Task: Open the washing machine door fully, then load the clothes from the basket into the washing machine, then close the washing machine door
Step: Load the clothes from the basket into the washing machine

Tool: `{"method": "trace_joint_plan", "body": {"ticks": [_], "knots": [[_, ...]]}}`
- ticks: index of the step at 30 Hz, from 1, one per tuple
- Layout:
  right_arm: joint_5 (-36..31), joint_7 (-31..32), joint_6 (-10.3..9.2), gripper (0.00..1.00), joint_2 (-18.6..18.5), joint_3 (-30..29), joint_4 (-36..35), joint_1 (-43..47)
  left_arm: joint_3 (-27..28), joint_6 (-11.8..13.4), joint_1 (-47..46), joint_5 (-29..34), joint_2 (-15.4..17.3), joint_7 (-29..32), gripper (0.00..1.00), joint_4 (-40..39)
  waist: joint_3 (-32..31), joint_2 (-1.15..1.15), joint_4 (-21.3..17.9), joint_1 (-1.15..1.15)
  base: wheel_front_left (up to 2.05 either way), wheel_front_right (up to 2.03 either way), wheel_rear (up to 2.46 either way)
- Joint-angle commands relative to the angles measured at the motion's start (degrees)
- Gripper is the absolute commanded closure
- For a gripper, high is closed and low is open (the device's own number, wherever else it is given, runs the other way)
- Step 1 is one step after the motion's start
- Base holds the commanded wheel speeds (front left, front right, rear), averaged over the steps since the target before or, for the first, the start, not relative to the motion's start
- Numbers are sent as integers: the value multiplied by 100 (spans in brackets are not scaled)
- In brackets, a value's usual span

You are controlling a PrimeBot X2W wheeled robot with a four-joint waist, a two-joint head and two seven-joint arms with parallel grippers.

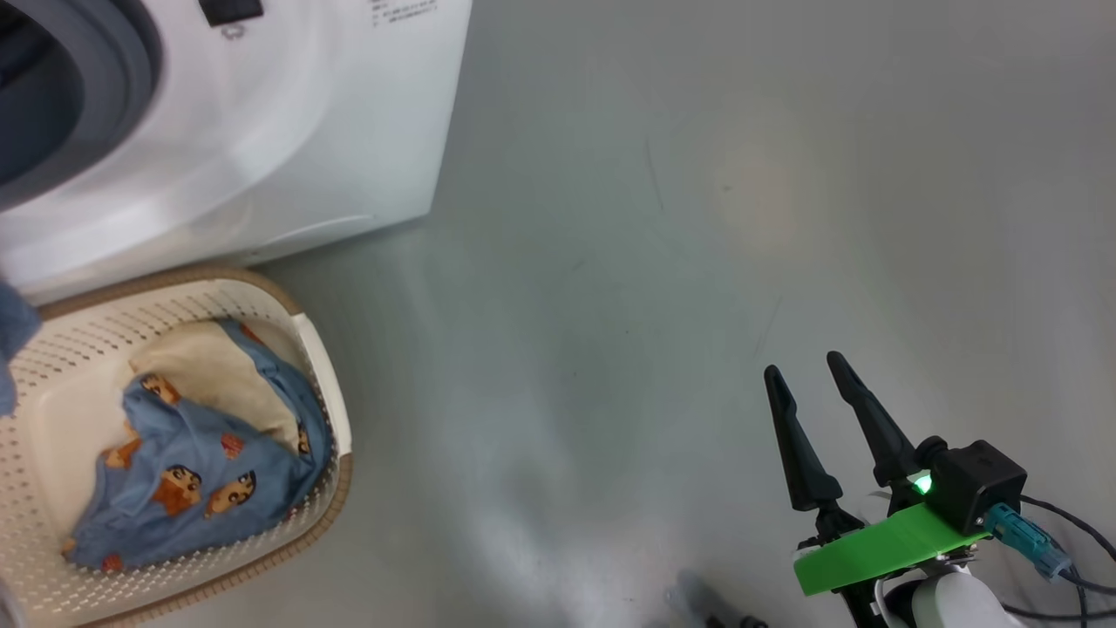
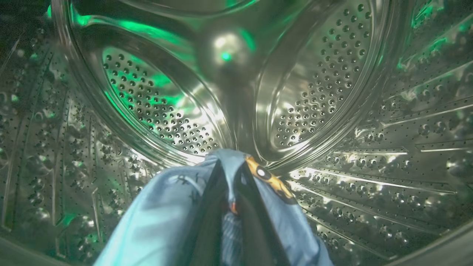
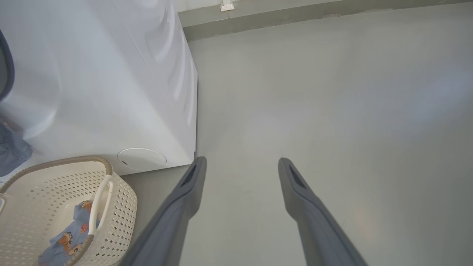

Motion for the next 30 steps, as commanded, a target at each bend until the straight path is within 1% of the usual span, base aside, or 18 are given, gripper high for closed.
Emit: {"method": "trace_joint_plan", "body": {"ticks": [1, 4, 8, 14, 17, 20, 26, 27, 29, 30], "knots": [[-57, -28, 9, 0, -59, 164, -133, 5, 8, 32, -212, 100, 333, -36, 100, -131, 181, 0, 3, 0, 0, 0, 0], [-60, -28, 9, 0, -59, 197, -169, -7, -95, 40, -577, 240, 411, -36, 100, -64, 367, 0, -14, 0, 0, 0, 0], [-73, -28, 9, 0, -59, 190, -198, -8, -59, 66, -892, 244, 429, -36, 100, -224, 530, 0, -21, 0, 0, 0, 0], [-81, -28, 9, 0, -59, 176, -231, -8, -68, 85, -1138, 340, 408, -36, 100, -642, 665, 0, -29, 0, 0, 0, 0], [-76, -28, 9, 0, -59, 171, -231, -16, -141, 97, -1136, 428, 370, -36, 100, -586, 681, 0, -28, 0, 0, 0, 0], [-65, -28, 9, 0, -59, 184, -206, -13, -195, 116, -1099, 476, 342, -36, 100, -239, 636, 0, -30, 0, 0, 0, 0], [-54, -28, 9, 0, -59, 199, -161, 11, -309, 207, -1311, 537, 337, -23, 100, 845, 492, 0, -32, 0, 0, 0, 0], [-53, -28, 9, 0, -59, 194, -156, 16, -338, 227, -1361, 552, 327, -16, 92, 982, 472, 0, -27, 0, 0, 0, 0], [-53, -28, 9, 0, -59, 176, -146, 27, -386, 296, -1463, 579, 301, 36, 56, 1253, 426, 0, -4, 0, 0, 0, 0], [-52, -28, 9, 0, -59, 173, -146, 33, -402, 332, -1506, 587, 289, 71, 18, 1383, 401, 0, 10, 0, 0, 0, 0]]}}
